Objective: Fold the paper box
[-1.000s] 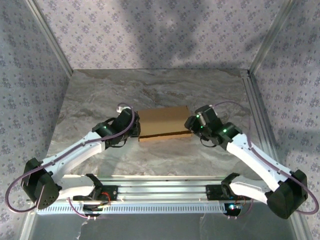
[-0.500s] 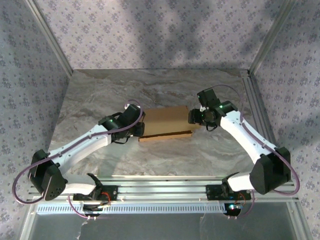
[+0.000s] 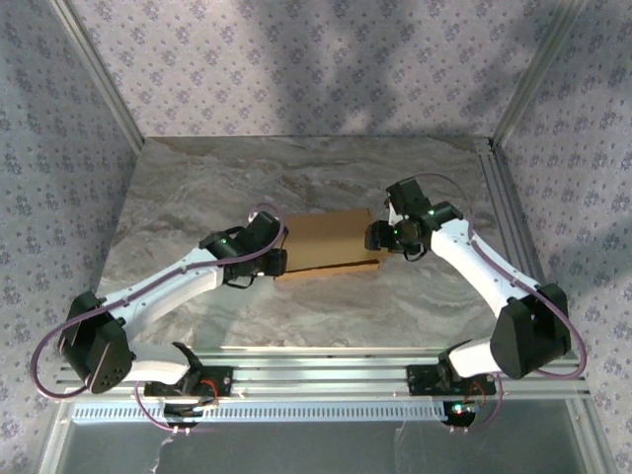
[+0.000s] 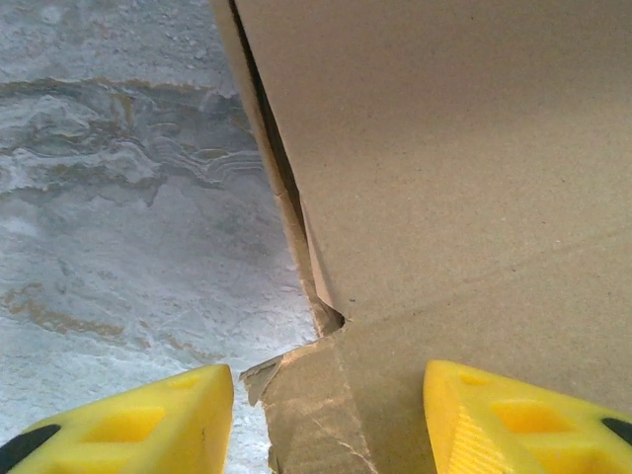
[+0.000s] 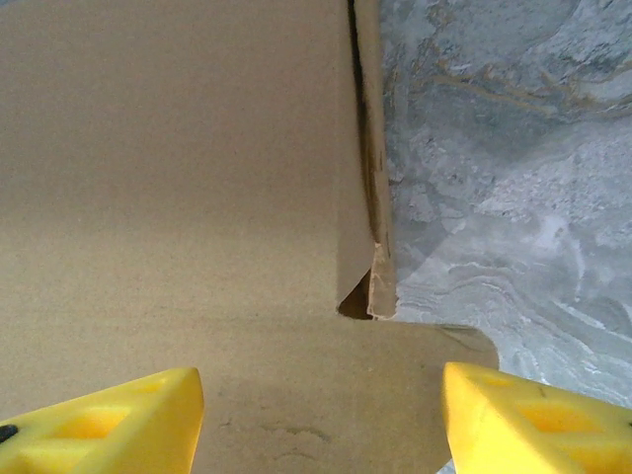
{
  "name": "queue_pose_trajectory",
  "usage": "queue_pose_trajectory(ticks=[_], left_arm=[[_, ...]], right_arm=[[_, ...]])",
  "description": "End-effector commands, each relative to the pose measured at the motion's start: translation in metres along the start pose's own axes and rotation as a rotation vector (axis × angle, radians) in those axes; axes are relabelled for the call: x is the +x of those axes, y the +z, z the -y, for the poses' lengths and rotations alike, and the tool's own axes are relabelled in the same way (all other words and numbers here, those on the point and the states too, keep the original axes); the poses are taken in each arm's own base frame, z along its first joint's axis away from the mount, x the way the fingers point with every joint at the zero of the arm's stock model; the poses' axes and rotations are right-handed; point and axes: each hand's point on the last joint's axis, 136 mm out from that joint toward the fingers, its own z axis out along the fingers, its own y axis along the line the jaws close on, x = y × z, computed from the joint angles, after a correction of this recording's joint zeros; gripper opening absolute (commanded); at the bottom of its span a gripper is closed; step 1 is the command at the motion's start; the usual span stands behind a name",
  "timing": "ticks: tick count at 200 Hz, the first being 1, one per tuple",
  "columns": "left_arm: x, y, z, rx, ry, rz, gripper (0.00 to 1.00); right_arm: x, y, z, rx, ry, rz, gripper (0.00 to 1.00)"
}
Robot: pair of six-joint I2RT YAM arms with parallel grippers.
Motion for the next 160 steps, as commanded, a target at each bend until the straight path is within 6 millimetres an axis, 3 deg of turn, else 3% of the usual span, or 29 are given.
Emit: queue_pose_trajectory(ticks=[1, 44, 75, 98, 160], left_arm=[[-0.005, -0.003, 0.010, 0.071, -0.044, 0.027, 0.54], [-0.004, 0.002, 0.018, 0.116, -0.082, 0.030, 0.53], [-0.002, 0.001, 0.018, 0.127, -0.097, 0.032, 0.54], [0.000, 0.003, 0.020, 0.139, -0.099, 0.024, 0.53], [0.001, 0.007, 0.023, 0.145, -0.099, 0.020, 0.53]], right_arm=[[0.004, 0.003, -0.006, -0.038, -0.005, -0.016, 0.66], [0.010, 0.004, -0.011, -0.069, 0.003, -0.023, 0.67], [0.016, 0.007, 0.002, -0.015, -0.001, -0.026, 0.67], [0.013, 0.006, 0.013, 0.025, -0.005, -0.013, 0.68], [0.001, 0.005, 0.011, 0.003, -0.031, -0.015, 0.72]])
